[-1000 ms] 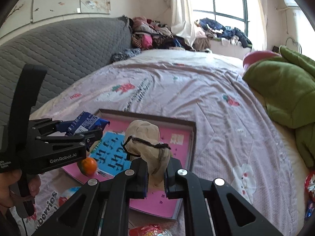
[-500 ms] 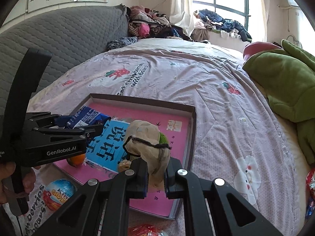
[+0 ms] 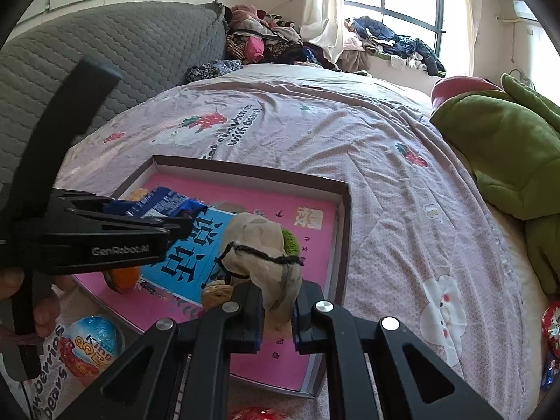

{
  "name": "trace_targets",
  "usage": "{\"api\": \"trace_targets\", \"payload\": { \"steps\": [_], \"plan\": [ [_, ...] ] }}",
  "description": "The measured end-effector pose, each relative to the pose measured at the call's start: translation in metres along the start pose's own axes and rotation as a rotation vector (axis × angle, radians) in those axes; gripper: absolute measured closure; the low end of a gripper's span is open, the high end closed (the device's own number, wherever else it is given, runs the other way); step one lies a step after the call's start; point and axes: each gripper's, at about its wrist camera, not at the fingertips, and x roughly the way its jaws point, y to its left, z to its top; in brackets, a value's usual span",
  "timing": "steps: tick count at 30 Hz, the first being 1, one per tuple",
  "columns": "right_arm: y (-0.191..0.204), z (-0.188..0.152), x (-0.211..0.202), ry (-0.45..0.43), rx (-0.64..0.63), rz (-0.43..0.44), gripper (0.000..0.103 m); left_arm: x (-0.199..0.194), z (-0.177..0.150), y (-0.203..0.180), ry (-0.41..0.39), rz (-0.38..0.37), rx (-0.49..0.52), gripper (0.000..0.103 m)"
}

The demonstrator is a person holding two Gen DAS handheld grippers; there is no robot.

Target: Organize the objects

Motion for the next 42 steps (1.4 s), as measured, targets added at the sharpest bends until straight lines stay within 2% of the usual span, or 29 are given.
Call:
{"api": "trace_targets", "payload": {
  "steps": [8,14,17,29,37,42],
  "plan": [
    [0.013,0.006,-0.021,-0.13,-0.015,0.044,0.09,0.009,-0.001,0.007,0.014,0.014,-0.013,0.05],
    [0.013,0.011,-0.005,-0.107,-0.02,0.033,0.09,0.014,-0.001,0.011,0.032,0.022,-0.007,0.05],
    [0.007,0.011,0.008,-0.06,-0.011,0.048,0.09,0.02,0.0,0.013,0.045,0.036,-0.006,0.05],
    [0.011,0.001,0.025,-0.009,-0.02,0.049,0.089,0.031,0.0,0.02,0.073,0.002,-0.028,0.049],
    [0.024,0.001,0.021,-0.015,-0.065,0.056,0.084,0.022,0.001,0.026,0.073,-0.016,-0.046,0.049],
    [0.026,0.0,0.019,-0.015,-0.069,0.057,0.073,0.02,-0.001,0.028,0.071,-0.018,-0.05,0.047]
  ]
}}
